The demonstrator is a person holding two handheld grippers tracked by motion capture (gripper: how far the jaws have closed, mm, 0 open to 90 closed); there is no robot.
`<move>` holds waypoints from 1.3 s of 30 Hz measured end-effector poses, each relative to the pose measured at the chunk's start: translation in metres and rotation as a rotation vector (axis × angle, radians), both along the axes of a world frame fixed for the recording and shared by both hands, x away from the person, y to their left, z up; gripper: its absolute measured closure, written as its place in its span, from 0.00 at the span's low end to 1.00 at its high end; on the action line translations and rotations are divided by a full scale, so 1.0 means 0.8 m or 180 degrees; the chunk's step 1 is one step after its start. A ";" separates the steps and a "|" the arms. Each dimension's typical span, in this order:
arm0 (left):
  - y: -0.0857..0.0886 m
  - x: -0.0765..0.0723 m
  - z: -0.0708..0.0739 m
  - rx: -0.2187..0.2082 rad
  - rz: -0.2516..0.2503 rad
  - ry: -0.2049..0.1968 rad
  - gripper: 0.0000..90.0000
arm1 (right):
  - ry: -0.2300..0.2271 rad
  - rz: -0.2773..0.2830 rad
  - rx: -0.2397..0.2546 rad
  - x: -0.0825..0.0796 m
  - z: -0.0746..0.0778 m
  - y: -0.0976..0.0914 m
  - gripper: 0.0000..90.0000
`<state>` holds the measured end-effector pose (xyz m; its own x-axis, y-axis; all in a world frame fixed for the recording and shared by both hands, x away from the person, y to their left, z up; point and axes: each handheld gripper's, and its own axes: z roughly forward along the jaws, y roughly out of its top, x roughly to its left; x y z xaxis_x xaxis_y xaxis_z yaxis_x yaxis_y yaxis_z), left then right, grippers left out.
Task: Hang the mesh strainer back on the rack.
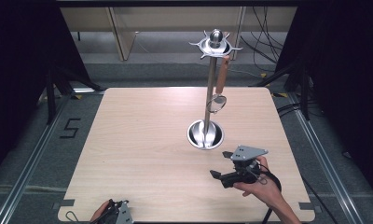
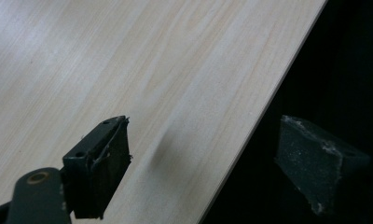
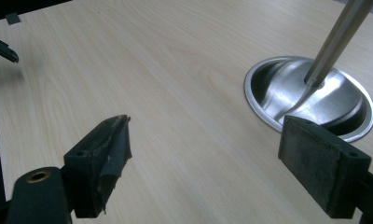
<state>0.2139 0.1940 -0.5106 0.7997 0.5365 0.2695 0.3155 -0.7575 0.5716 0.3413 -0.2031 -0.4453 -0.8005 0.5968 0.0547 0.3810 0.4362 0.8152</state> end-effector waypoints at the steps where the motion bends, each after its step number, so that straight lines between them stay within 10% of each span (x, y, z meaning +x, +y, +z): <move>1: 0.000 0.000 0.000 0.0000 0.0000 0.0000 0.19 | 0.0000 0.0000 0.0000 0.000 0.000 0.000 0.20; 39: -0.001 0.000 -0.001 0.0037 0.0018 -0.0033 0.19 | 0.0059 0.0121 -0.0283 -0.030 -0.039 -0.009 0.20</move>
<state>0.2137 0.1935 -0.5111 0.7939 0.5378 0.2839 0.3139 -0.7622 0.5661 0.3173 -0.2102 -0.4766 -0.8221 0.5691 0.0178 0.3772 0.5210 0.7657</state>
